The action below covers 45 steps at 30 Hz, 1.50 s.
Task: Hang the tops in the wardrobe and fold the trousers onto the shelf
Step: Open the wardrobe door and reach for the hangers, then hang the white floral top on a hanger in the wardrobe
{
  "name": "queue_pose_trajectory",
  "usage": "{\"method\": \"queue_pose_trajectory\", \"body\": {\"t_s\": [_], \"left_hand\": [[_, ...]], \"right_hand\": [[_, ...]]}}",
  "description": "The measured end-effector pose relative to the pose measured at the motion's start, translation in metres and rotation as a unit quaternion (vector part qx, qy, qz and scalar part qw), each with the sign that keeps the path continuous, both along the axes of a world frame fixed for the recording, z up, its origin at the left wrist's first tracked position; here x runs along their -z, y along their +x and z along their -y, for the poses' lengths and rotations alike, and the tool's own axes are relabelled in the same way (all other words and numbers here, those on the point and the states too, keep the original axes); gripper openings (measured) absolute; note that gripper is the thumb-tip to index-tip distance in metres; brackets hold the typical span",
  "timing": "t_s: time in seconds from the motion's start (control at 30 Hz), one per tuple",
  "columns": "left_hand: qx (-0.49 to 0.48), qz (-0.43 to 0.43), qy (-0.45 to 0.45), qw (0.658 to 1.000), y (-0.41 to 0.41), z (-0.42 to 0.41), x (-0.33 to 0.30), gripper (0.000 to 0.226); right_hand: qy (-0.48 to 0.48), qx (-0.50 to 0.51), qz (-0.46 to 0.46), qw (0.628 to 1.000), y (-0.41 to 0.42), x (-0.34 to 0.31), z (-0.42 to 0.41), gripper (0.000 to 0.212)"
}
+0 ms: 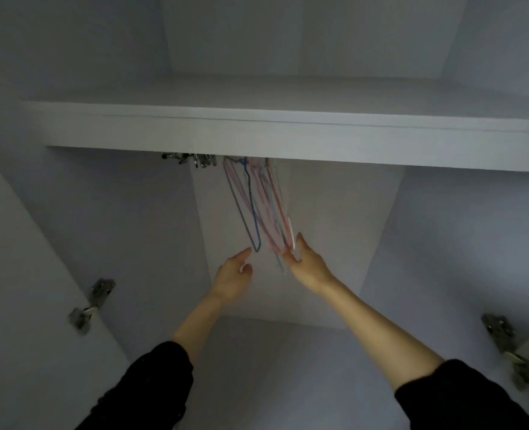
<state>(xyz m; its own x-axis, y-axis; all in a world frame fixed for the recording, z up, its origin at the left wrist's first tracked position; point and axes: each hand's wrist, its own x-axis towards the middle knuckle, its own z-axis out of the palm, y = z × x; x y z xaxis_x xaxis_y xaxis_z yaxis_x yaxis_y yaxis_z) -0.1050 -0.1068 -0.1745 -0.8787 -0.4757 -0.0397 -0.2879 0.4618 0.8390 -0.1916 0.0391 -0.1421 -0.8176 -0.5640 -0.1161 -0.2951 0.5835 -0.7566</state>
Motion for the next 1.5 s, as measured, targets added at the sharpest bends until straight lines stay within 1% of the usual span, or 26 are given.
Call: {"method": "queue_pose_trajectory", "body": {"t_s": [0.07,0.13,0.23,0.27,0.3,0.33,0.4,0.47,0.53,0.6,0.7,0.77,0.8,0.9,1.0,1.07,1.1,1.17,1.2,1.23,1.27,1.3,1.37,1.5], "left_hand": [[-0.015,-0.008,0.015,1.0,0.016,-0.007,0.003,0.041],[-0.023,-0.012,0.024,0.999,0.039,-0.019,0.006,0.036],[-0.047,-0.009,0.034,0.998,0.087,-0.046,0.018,0.032],[-0.047,0.001,0.03,0.998,0.106,-0.057,0.02,0.033],[-0.045,0.022,0.029,0.998,0.124,-0.069,0.023,0.036],[-0.052,0.05,0.032,0.997,0.154,-0.082,0.027,0.038],[-0.077,0.076,0.037,0.993,0.198,-0.096,0.038,0.039],[-0.119,0.086,0.041,0.988,0.251,-0.108,0.048,0.033],[-0.161,0.103,0.049,0.98,0.308,-0.119,0.053,0.028],[-0.225,0.111,0.063,0.966,0.369,-0.128,0.06,0.032],[-0.332,0.09,0.103,0.933,0.47,-0.147,0.072,0.031],[-0.4,0.08,0.123,0.905,0.539,-0.162,0.081,0.03],[-0.419,0.078,0.128,0.895,0.559,-0.168,0.084,0.03],[-0.516,0.068,0.139,0.842,0.656,-0.193,0.087,0.03],[-0.626,0.043,0.147,0.765,0.767,-0.23,0.09,0.03],[-0.687,0.036,0.144,0.711,0.834,-0.259,0.092,0.031],[-0.708,0.035,0.141,0.691,0.855,-0.269,0.091,0.031],[-0.765,0.029,0.143,0.627,0.902,-0.298,0.093,0.032],[-0.788,0.023,0.148,0.597,0.919,-0.315,0.095,0.032],[-0.812,0.019,0.155,0.562,0.936,-0.337,0.096,0.033],[-0.823,0.015,0.161,0.544,0.944,-0.35,0.098,0.032],[-0.841,0.012,0.164,0.516,0.956,-0.369,0.102,0.032],[-0.879,0.008,0.173,0.445,0.974,-0.406,0.109,0.031],[-0.931,-0.009,0.183,0.315,0.989,-0.462,0.122,0.03]], "right_hand": [[0.057,0.016,-0.001,0.998,0.011,0.004,-0.019,0.067],[0.118,-0.001,0.016,0.993,0.024,0.012,-0.037,0.062],[0.177,-0.062,0.014,0.982,0.05,0.029,-0.055,0.04],[0.189,-0.09,0.005,0.978,0.062,0.034,-0.058,0.031],[0.197,-0.115,-0.001,0.974,0.074,0.039,-0.06,0.028],[0.206,-0.151,-0.008,0.967,0.096,0.045,-0.062,0.03],[0.2,-0.209,-0.007,0.957,0.134,0.056,-0.063,0.034],[0.206,-0.274,0.002,0.939,0.182,0.064,-0.061,0.036],[0.212,-0.339,0.005,0.916,0.233,0.073,-0.053,0.038],[0.219,-0.412,-0.015,0.884,0.291,0.079,-0.043,0.037],[0.226,-0.53,-0.057,0.815,0.391,0.083,-0.027,0.035],[0.228,-0.594,-0.071,0.768,0.458,0.083,-0.018,0.034],[0.228,-0.61,-0.073,0.755,0.478,0.082,-0.015,0.035],[0.216,-0.681,-0.096,0.693,0.576,0.084,0.001,0.035],[0.193,-0.744,-0.105,0.631,0.695,0.085,0.005,0.033],[0.175,-0.788,-0.111,0.579,0.773,0.088,-0.003,0.033],[0.162,-0.8,-0.114,0.566,0.798,0.089,-0.006,0.033],[0.138,-0.834,-0.111,0.523,0.862,0.094,-0.02,0.033],[0.134,-0.847,-0.112,0.502,0.888,0.096,-0.029,0.033],[0.128,-0.866,-0.113,0.47,0.92,0.099,-0.043,0.033],[0.126,-0.876,-0.118,0.45,0.936,0.101,-0.051,0.033],[0.124,-0.891,-0.119,0.42,0.958,0.103,-0.062,0.034],[0.124,-0.92,-0.125,0.351,1.002,0.108,-0.084,0.036],[0.121,-0.956,-0.136,0.23,1.064,0.116,-0.121,0.037]]}}
